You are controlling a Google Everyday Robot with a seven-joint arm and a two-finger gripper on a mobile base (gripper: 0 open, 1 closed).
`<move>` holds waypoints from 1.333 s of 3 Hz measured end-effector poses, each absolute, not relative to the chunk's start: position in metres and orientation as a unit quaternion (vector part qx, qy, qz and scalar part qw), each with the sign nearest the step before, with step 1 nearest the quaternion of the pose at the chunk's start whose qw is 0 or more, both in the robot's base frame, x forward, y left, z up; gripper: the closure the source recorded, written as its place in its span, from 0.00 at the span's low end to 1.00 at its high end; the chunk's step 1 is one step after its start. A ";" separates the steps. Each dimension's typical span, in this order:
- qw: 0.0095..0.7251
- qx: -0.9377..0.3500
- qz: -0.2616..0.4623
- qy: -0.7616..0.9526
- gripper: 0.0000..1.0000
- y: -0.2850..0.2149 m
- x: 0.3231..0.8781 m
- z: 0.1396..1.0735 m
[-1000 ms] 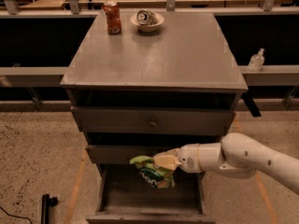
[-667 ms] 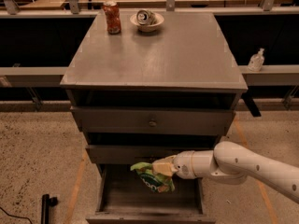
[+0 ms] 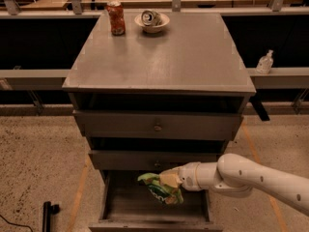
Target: Place green rice chip bag into bottom drawer
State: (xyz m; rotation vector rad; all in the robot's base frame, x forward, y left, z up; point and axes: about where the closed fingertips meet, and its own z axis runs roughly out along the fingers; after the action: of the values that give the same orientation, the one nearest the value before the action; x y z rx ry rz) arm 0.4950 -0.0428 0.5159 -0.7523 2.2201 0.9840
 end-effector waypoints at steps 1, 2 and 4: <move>0.298 -0.259 0.359 0.846 1.00 -0.063 0.488 0.472; 0.288 -0.249 0.369 0.848 1.00 -0.071 0.484 0.427; 0.264 -0.232 0.366 0.862 0.51 -0.077 0.500 0.342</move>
Offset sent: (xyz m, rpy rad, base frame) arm -0.0168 -0.0410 -0.1418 0.0275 0.0890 -0.0610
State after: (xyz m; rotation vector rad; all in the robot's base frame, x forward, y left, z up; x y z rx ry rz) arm 0.5005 -0.0768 0.3415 -0.6282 2.3297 0.9885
